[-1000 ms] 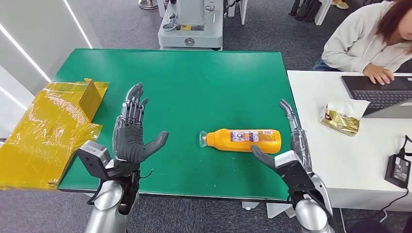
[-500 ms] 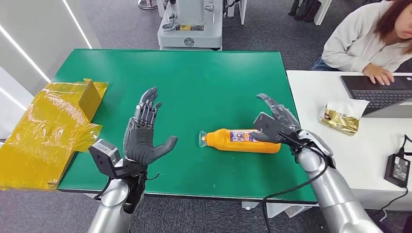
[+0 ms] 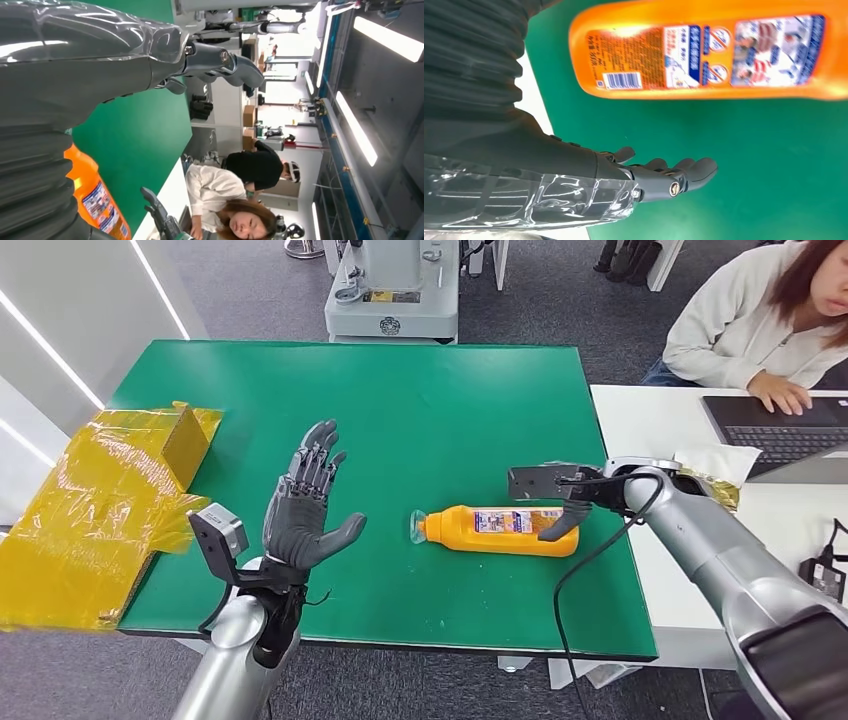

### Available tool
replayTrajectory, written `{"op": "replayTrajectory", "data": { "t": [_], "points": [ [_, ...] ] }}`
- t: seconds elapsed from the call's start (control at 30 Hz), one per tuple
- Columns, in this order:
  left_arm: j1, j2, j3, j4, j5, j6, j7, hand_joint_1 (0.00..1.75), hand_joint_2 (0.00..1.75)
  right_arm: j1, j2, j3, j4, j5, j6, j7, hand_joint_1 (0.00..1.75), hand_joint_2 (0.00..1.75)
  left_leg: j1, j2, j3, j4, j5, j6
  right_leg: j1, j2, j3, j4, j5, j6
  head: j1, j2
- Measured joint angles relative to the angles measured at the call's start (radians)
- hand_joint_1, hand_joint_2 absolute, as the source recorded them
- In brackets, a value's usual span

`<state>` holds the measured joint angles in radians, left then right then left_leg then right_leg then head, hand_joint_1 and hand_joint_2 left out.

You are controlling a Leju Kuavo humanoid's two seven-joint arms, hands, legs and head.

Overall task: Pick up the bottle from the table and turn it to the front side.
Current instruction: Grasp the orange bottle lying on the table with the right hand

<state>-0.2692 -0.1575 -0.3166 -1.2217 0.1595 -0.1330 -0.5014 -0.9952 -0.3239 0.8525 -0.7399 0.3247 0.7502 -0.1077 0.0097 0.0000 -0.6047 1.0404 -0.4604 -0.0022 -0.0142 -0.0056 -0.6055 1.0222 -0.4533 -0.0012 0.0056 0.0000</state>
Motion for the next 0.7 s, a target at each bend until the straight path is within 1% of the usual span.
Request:
{"op": "replayTrajectory", "data": {
  "t": [0.13, 0.33, 0.7],
  "points": [
    [-0.003, 0.003, 0.000, 0.014, 0.016, -0.005, 0.004, 0.00, 1.75, -0.033, -0.004, 0.088, 0.026, -0.030, 0.002, 0.002, 0.00, 1.75, 0.000, 0.000, 0.000, 0.000, 0.000, 0.000, 0.000, 0.000, 0.000, 0.000, 0.000, 0.000, 0.000, 0.000],
    [-0.006, 0.009, 0.000, 0.027, 0.042, -0.008, 0.010, 0.00, 1.75, -0.050, -0.005, 0.170, 0.049, -0.043, -0.011, -0.004, 0.00, 1.75, 0.000, 0.000, 0.000, 0.000, 0.000, 0.000, 0.000, 0.000, 0.000, 0.000, 0.000, 0.000, 0.000, 0.000],
    [-0.011, 0.017, 0.002, 0.030, 0.051, 0.021, 0.014, 0.00, 1.75, -0.010, -0.006, 0.347, 0.076, 0.008, -0.181, -0.031, 0.00, 1.75, 0.000, 0.000, 0.000, 0.000, 0.000, 0.000, 0.000, 0.000, 0.000, 0.000, 0.000, 0.000, 0.000, 0.000]
  ]
}}
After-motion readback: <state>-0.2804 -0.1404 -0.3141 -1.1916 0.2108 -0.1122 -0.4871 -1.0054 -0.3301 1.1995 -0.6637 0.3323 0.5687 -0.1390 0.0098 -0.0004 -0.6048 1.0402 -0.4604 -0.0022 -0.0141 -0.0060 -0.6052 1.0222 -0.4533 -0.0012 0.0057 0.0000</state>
